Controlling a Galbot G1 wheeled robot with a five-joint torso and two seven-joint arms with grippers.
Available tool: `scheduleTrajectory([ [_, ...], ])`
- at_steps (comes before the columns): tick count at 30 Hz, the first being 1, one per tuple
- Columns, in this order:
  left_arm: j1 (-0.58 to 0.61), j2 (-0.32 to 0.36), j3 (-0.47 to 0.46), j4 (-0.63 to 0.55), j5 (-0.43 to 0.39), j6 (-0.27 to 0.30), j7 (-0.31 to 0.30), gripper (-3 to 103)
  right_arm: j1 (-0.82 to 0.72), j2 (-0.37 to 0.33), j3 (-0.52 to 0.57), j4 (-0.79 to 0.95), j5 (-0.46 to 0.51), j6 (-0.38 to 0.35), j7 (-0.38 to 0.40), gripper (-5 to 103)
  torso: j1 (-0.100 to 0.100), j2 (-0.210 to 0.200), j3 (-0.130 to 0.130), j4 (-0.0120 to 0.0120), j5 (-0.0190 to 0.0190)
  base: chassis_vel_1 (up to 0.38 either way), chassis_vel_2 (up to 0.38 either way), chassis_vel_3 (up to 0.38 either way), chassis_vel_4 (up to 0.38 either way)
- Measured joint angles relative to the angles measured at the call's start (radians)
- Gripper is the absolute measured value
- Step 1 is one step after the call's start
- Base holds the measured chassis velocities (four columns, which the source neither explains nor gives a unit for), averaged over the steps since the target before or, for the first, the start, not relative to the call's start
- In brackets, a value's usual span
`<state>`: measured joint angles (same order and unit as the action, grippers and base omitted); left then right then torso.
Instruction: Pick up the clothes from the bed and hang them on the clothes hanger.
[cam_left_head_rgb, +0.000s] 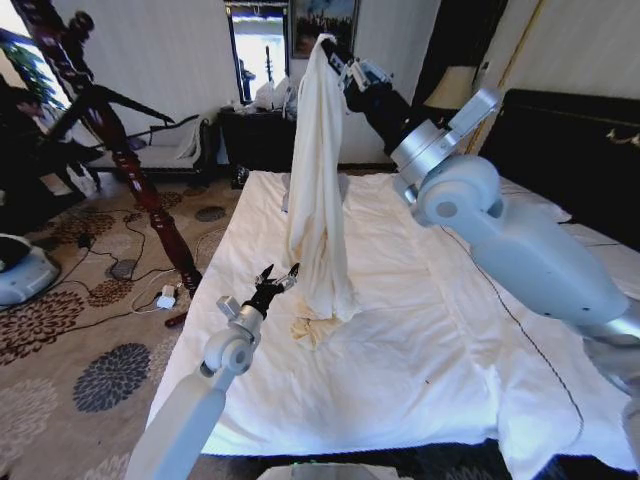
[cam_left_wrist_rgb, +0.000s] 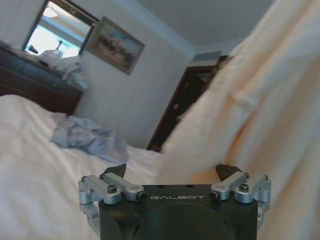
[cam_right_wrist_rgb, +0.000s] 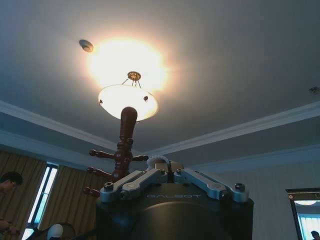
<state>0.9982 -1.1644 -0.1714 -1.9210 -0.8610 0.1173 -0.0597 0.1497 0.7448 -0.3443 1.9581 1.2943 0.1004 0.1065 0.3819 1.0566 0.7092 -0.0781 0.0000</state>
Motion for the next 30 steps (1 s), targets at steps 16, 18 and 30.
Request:
scheduleTrajectory([
  [16,-0.026,0.004,-0.005,0.048,0.002,-0.040,0.042,55,-0.053,-0.014,0.019,0.016,-0.022,-0.001,0.003,1,0.000,0.000,0.000,0.0003,0.0000,0.000,0.000,0.000,0.000],
  [18,-0.026,0.008,-0.010,0.054,-0.008,-0.047,0.063,44,-0.061,-0.013,0.021,0.018,-0.025,-0.001,0.004,1,0.000,0.000,0.000,0.0004,0.0000,0.000,0.000,0.000,0.000],
  [30,-0.041,0.105,-0.135,-0.045,-0.219,-0.018,0.095,6,-0.119,-0.035,0.076,-0.015,-0.066,-0.020,0.054,1,0.000,0.000,0.000,0.0004,0.0000,0.000,0.000,0.000,0.000],
])
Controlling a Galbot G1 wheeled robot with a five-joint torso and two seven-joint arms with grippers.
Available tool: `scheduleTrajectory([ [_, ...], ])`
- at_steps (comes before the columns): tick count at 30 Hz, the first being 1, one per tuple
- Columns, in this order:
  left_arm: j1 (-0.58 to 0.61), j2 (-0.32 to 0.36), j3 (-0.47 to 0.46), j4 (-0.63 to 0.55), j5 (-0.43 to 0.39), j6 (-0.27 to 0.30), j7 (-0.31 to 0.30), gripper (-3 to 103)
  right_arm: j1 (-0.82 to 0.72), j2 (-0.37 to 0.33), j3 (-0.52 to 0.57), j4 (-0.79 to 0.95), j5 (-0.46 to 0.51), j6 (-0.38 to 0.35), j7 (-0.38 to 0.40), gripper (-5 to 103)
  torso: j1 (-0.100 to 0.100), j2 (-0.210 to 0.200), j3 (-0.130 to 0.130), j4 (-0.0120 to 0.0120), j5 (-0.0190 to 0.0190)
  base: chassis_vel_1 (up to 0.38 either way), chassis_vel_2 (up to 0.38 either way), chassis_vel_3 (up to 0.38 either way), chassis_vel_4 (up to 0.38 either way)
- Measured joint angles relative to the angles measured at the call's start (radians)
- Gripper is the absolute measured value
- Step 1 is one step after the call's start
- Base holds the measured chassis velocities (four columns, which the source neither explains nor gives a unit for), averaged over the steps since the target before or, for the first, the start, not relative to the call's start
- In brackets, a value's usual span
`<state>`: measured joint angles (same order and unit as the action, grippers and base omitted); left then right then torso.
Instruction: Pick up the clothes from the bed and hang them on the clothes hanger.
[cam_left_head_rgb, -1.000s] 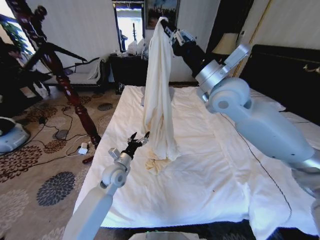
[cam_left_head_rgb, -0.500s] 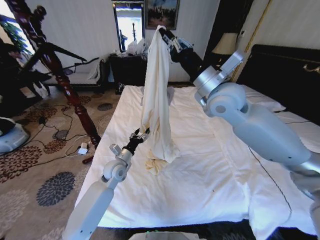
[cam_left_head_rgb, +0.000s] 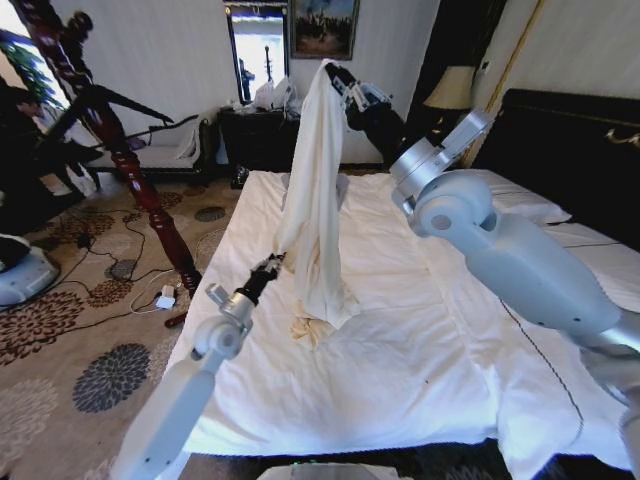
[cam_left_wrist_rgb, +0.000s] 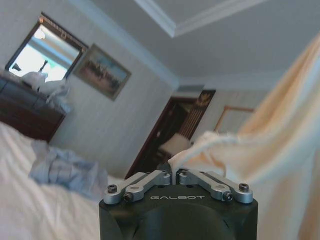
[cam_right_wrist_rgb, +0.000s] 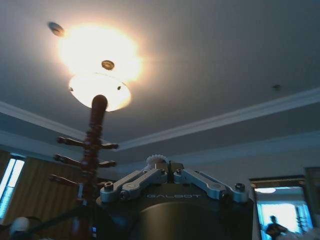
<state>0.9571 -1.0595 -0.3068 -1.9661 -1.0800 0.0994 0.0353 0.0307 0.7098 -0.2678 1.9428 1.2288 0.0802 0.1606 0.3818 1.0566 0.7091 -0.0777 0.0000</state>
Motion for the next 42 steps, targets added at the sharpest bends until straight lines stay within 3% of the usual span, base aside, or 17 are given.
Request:
scheduleTrajectory([
  [3,-0.017,0.048,-0.049,-0.034,-0.055,0.000,-0.008,0,-0.038,-0.024,0.032,-0.004,-0.013,-0.003,0.008,1,0.000,0.000,0.000,-0.0001,-0.0001,0.000,0.000,0.000,0.000],
  [10,-0.107,0.149,-0.131,-0.098,-0.159,0.009,-0.062,0,-0.108,-0.082,0.081,-0.004,-0.063,-0.012,0.014,1,0.000,0.000,0.000,-0.0003,-0.0002,0.000,0.000,0.000,0.000],
  [13,-0.189,0.227,-0.205,-0.140,-0.260,0.036,-0.104,0,-0.161,-0.117,0.100,0.015,-0.098,-0.014,0.027,1,0.000,0.000,0.000,-0.0003,0.0001,0.000,0.000,0.000,0.000],
  [16,-0.230,0.272,-0.241,-0.160,-0.309,0.045,-0.130,0,-0.178,-0.130,0.107,0.033,-0.102,-0.014,0.036,1,0.000,0.000,0.000,-0.0002,0.0001,0.000,0.000,0.000,0.000],
  [17,-0.263,0.317,-0.279,-0.176,-0.357,0.052,-0.153,0,-0.186,-0.138,0.111,0.055,-0.103,-0.014,0.039,1,0.000,0.000,0.000,-0.0002,-0.0003,0.000,0.000,0.000,0.000],
  [18,-0.263,0.317,-0.279,-0.176,-0.357,0.052,-0.153,0,-0.186,-0.138,0.111,0.055,-0.103,-0.014,0.039,1,0.000,0.000,0.000,-0.0002,-0.0003,0.000,0.000,0.000,0.000],
  [21,-0.315,0.392,-0.346,-0.201,-0.461,0.063,-0.194,0,-0.185,-0.139,0.113,0.093,-0.091,-0.004,0.039,1,0.000,0.000,0.000,0.0001,-0.0003,0.000,0.000,0.000,0.000],
  [26,-0.379,0.460,-0.400,-0.199,-0.533,0.065,-0.244,0,-0.173,-0.123,0.113,0.123,-0.077,0.011,0.028,1,0.000,0.000,0.000,0.0002,-0.0002,0.000,0.000,0.000,0.000],
  [33,-0.312,0.459,-0.385,-0.258,-0.499,0.088,-0.289,0,-0.222,-0.126,0.110,0.140,-0.112,0.011,0.026,1,0.000,0.000,0.000,0.0002,0.0001,0.000,0.000,0.000,0.000],
  [35,-0.161,0.401,-0.339,-0.332,-0.411,0.117,-0.302,0,-0.298,-0.138,0.116,0.148,-0.160,0.012,0.026,1,0.000,0.000,0.000,-0.0008,0.0000,0.000,0.000,0.000,0.000],
  [36,-0.161,0.401,-0.339,-0.332,-0.411,0.117,-0.302,0,-0.298,-0.138,0.116,0.148,-0.160,0.012,0.026,1,0.000,0.000,0.000,-0.0008,0.0000,0.000,0.000,0.000,0.000],
  [39,0.054,0.290,-0.262,-0.392,-0.308,0.184,-0.306,0,-0.408,-0.144,0.117,0.138,-0.219,0.023,0.023,1,0.000,0.000,0.000,-0.0001,0.0000,0.000,0.000,0.000,0.000],
  [42,0.107,0.250,-0.229,-0.398,-0.274,0.202,-0.321,0,-0.427,-0.137,0.114,0.128,-0.230,0.030,0.018,1,0.000,0.000,0.000,0.0002,-0.0001,0.000,0.000,0.000,0.000],
])
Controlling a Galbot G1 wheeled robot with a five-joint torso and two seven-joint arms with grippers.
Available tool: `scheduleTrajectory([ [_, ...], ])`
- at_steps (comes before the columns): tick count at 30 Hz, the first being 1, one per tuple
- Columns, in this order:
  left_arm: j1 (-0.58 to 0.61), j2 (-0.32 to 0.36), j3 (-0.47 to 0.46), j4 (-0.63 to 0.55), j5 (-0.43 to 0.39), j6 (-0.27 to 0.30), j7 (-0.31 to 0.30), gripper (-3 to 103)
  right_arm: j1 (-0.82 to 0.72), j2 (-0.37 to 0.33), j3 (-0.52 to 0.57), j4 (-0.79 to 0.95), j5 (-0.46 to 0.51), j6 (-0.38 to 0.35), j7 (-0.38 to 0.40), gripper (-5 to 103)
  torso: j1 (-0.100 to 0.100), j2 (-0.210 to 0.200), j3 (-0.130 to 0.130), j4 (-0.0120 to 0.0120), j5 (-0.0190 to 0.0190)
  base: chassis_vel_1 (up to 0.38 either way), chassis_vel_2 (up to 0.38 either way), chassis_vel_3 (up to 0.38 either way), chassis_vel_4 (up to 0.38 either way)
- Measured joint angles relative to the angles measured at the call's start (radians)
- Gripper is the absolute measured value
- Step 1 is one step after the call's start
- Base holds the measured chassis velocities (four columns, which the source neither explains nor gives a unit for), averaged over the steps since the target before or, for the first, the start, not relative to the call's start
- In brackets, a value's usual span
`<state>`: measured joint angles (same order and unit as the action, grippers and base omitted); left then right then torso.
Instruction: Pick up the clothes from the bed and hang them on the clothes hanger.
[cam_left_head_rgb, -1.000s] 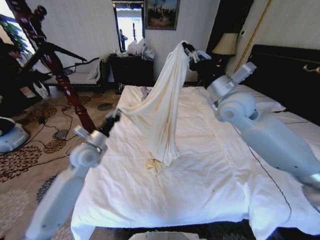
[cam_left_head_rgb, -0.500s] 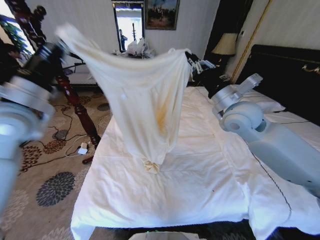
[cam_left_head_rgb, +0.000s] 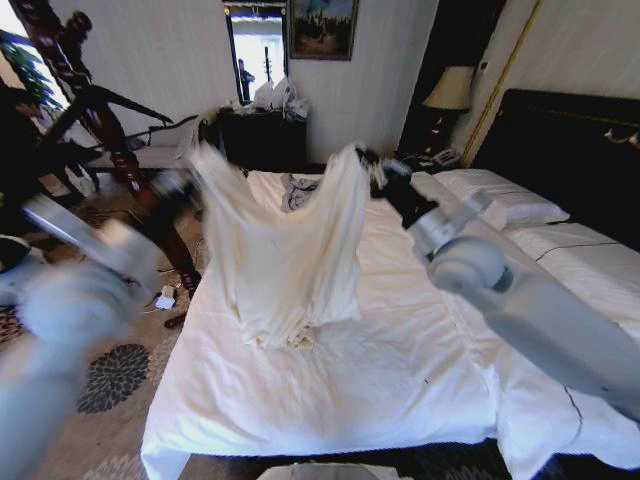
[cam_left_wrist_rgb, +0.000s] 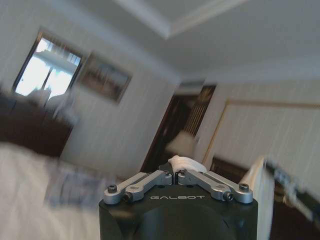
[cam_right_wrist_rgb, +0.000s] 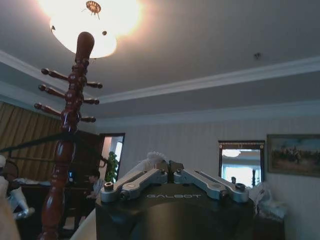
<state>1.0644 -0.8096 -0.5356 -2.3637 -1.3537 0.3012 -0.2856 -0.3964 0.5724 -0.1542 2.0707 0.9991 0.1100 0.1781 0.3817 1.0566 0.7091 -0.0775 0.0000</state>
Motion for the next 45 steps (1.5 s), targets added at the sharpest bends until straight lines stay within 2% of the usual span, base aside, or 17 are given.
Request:
scheduleTrajectory([
  [7,0.107,-0.064,0.069,-0.029,-0.002,0.071,-0.059,0,0.003,0.020,-0.011,-0.021,-0.009,0.012,-0.011,1,0.000,0.000,0.000,-0.0003,0.0001,0.000,0.000,0.000,0.000],
  [11,0.183,-0.071,0.061,-0.060,0.000,0.162,-0.074,0,0.005,0.030,-0.012,-0.026,-0.012,0.014,-0.011,1,0.000,0.000,0.000,-0.0002,0.0001,0.000,0.000,0.000,0.000],
  [16,0.346,-0.049,0.048,-0.133,0.045,0.406,-0.177,22,0.010,0.037,-0.008,-0.034,-0.016,0.015,-0.013,1,0.000,0.000,0.000,-0.0003,0.0002,0.000,0.000,0.000,0.000],
  [19,0.392,-0.035,0.058,-0.136,0.081,0.436,-0.195,26,0.021,0.042,-0.006,-0.037,-0.015,0.015,-0.013,1,0.000,0.000,0.000,0.0000,0.0001,0.000,0.000,0.000,0.000],
  [26,0.512,0.017,0.090,-0.136,0.368,0.446,-0.116,54,0.056,0.059,-0.015,-0.034,-0.008,0.010,-0.010,1,0.000,0.000,0.000,-0.0003,0.0000,0.000,0.000,0.000,0.000],
  [30,0.533,0.020,0.110,-0.106,0.468,0.444,-0.094,64,0.072,0.066,-0.017,-0.037,-0.002,0.009,-0.009,1,0.000,0.000,0.000,-0.0002,-0.0001,0.000,0.000,0.000,0.000],
  [31,0.535,0.020,0.116,-0.095,0.509,0.442,-0.084,70,0.077,0.068,-0.017,-0.039,0.001,0.009,-0.009,1,0.000,0.000,0.000,-0.0002,0.0000,0.000,0.000,0.000,0.000],
  [32,0.538,0.019,0.130,-0.059,0.672,0.403,-0.040,81,0.088,0.071,-0.017,-0.040,0.010,0.009,-0.008,1,0.000,0.000,0.000,-0.0002,-0.0002,0.000,0.000,0.000,0.000],
  [33,0.538,0.019,0.130,-0.059,0.672,0.403,-0.040,81,0.088,0.071,-0.017,-0.040,0.010,0.009,-0.008,1,0.000,0.000,0.000,-0.0002,-0.0002,0.000,0.000,0.000,0.000],
  [35,0.538,0.020,0.137,-0.021,0.851,0.346,0.012,86,0.094,0.071,-0.017,-0.034,0.018,0.009,-0.004,1,0.000,0.000,0.000,-0.0002,-0.0001,0.000,0.000,0.000,0.000],
  [36,0.533,0.023,0.142,0.024,1.011,0.279,0.064,92,0.099,0.071,-0.015,-0.019,0.028,0.008,0.003,1,0.000,0.000,0.000,-0.0002,0.0001,0.000,0.000,0.000,0.000],
  [37,0.533,0.023,0.142,0.024,1.011,0.279,0.064,92,0.099,0.071,-0.015,-0.019,0.028,0.008,0.003,1,0.000,0.000,0.000,-0.0002,0.0001,0.000,0.000,0.000,0.000],
  [38,0.526,0.024,0.146,0.070,1.145,0.205,0.102,96,0.103,0.071,-0.013,-0.003,0.037,0.005,0.010,1,0.000,0.000,0.000,-0.0003,-0.0001,0.000,0.000,0.000,0.000],
  [40,0.513,0.018,0.161,0.133,1.284,0.107,0.141,98,0.110,0.072,-0.008,0.021,0.051,-0.005,0.024,1,0.000,0.000,0.000,-0.0005,0.0000,0.000,0.000,0.000,0.000],
  [41,0.503,0.009,0.177,0.166,1.329,0.061,0.160,100,0.116,0.075,-0.007,0.035,0.059,-0.011,0.033,1,0.000,0.000,0.000,-0.0003,-0.0003,0.000,0.000,0.000,0.000],
  [42,0.475,-0.017,0.232,0.222,1.397,-0.033,0.205,100,0.132,0.085,-0.008,0.053,0.074,-0.022,0.048,1,0.000,0.000,0.000,-0.0002,-0.0002,0.000,0.000,0.000,0.000],
  [45,0.465,-0.021,0.255,0.243,1.437,-0.067,0.227,100,0.141,0.092,-0.010,0.053,0.082,-0.024,0.051,1,0.000,0.000,0.000,-0.0004,-0.0001,0.000,0.000,0.000,0.000],
])
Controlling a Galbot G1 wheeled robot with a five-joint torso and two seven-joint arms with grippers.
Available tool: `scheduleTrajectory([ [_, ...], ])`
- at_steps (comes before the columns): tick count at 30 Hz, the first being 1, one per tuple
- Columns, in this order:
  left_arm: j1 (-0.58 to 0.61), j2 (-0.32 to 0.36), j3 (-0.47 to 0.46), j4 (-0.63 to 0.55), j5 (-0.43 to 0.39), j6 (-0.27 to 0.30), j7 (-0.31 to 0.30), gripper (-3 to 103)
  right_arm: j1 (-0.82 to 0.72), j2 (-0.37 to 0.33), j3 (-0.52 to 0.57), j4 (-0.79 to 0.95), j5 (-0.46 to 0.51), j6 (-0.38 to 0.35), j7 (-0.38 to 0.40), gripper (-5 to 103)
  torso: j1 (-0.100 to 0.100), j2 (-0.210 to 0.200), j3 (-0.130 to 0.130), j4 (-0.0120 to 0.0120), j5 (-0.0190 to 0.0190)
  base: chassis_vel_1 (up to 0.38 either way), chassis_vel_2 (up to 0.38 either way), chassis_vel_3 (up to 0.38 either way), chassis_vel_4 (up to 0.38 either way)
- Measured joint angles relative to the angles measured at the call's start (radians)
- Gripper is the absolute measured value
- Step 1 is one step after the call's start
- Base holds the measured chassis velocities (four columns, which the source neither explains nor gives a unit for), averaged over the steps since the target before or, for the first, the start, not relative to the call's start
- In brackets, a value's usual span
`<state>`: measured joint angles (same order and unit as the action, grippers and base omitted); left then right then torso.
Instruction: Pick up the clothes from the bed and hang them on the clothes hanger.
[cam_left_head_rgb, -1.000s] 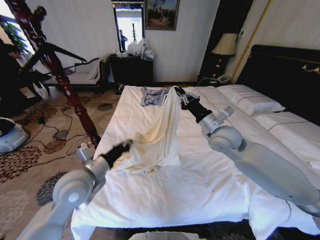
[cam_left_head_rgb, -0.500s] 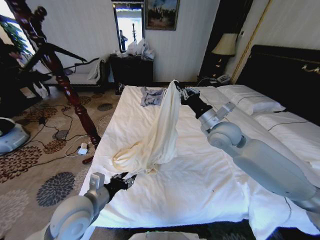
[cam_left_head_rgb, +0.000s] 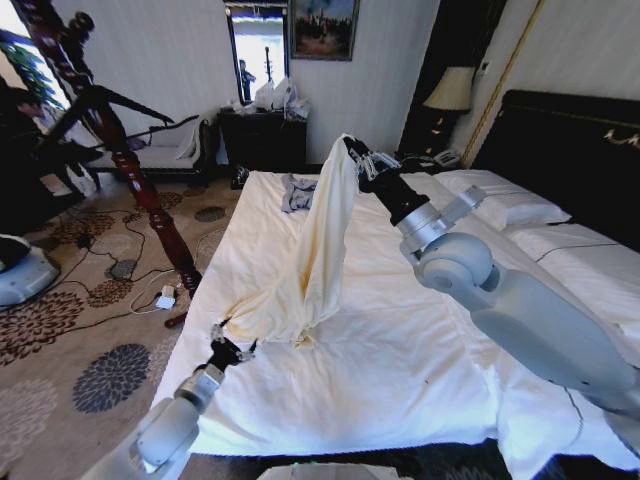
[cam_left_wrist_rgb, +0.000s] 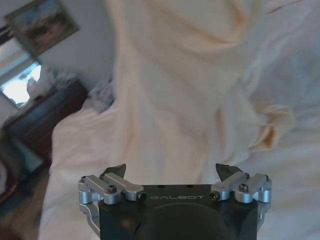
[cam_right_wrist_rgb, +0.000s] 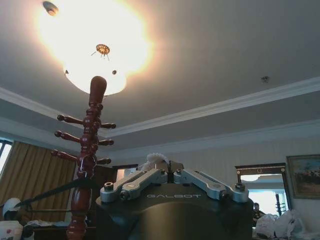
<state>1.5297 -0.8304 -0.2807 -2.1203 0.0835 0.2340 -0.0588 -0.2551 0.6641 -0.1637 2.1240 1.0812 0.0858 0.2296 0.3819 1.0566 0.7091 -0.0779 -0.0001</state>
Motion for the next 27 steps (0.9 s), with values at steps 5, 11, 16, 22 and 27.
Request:
scheduleTrajectory([
  [5,-0.012,-0.009,0.028,0.042,0.081,-0.051,0.010,100,0.007,0.011,-0.002,-0.014,0.008,-0.001,0.004,1,0.000,0.000,0.000,0.0002,0.0001,0.000,0.000,0.000,0.000],
  [11,-0.037,-0.037,0.037,0.085,0.132,-0.082,-0.038,100,0.007,0.014,-0.002,-0.027,0.004,-0.001,0.002,1,0.000,0.000,0.000,0.0002,0.0000,0.000,0.000,0.000,0.000],
  [16,-0.065,-0.051,0.045,0.112,0.134,-0.092,-0.075,95,0.006,0.022,-0.002,-0.035,0.002,0.000,0.000,1,0.000,0.000,0.000,0.0001,0.0002,0.000,0.000,0.000,0.000],
  [22,-0.075,-0.065,0.048,0.112,0.137,-0.126,-0.073,74,0.008,0.025,-0.002,-0.033,0.002,0.001,0.000,1,0.000,0.000,0.000,0.0001,0.0002,0.000,0.000,0.000,0.000],
  [27,-0.073,-0.073,0.041,0.120,0.155,-0.237,-0.047,57,0.005,0.027,-0.002,-0.033,0.001,0.002,-0.001,1,0.000,0.000,0.000,0.0001,0.0000,0.000,0.000,0.000,0.000],
])
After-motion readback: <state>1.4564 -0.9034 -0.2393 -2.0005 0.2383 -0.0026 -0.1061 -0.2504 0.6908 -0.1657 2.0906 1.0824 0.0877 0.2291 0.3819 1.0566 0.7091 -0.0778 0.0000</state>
